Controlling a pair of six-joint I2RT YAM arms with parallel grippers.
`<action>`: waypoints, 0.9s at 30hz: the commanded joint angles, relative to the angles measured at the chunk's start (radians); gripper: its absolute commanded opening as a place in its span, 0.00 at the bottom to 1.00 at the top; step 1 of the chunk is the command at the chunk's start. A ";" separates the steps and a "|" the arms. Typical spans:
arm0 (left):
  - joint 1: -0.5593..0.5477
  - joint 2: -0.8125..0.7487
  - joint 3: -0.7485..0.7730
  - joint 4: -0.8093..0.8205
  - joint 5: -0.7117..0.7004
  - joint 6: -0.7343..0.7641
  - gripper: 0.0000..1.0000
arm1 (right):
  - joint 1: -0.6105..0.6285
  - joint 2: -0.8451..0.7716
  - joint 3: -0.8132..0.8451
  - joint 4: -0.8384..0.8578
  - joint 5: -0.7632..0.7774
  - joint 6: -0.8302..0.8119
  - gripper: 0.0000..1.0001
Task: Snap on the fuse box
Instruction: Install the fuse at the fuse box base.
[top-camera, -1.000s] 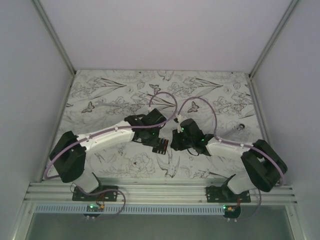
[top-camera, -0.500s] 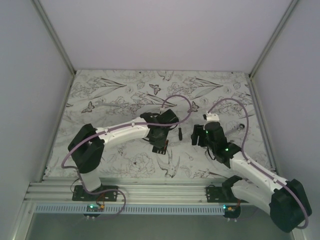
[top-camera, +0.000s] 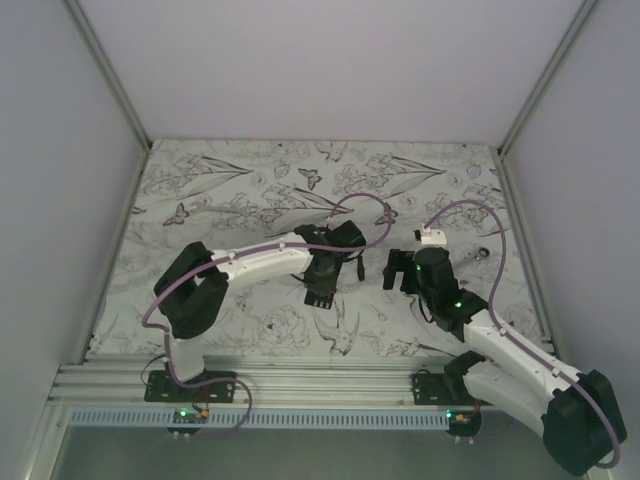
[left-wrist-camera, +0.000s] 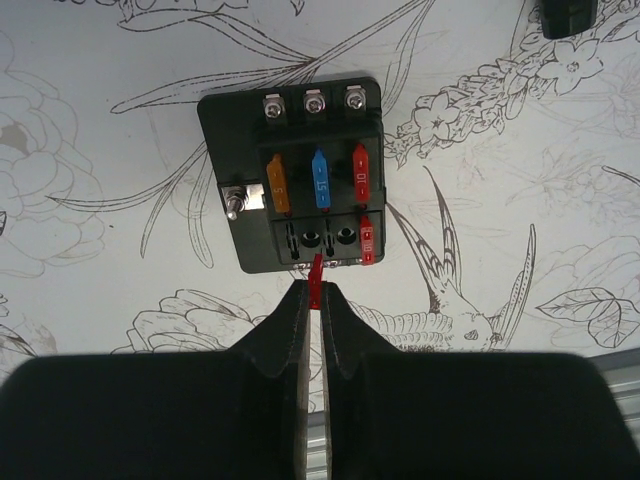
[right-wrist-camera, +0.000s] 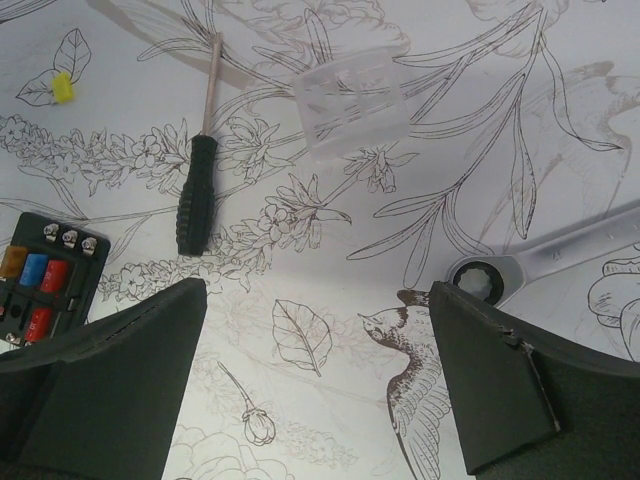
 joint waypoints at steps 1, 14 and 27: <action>-0.008 0.023 0.031 -0.057 -0.027 0.013 0.00 | -0.009 -0.015 0.001 0.007 0.035 0.016 1.00; -0.012 0.059 0.046 -0.060 -0.025 0.007 0.00 | -0.010 -0.004 0.001 0.010 0.032 0.013 1.00; -0.012 0.082 0.054 -0.060 -0.041 -0.005 0.00 | -0.010 0.007 0.005 0.011 0.022 0.011 0.99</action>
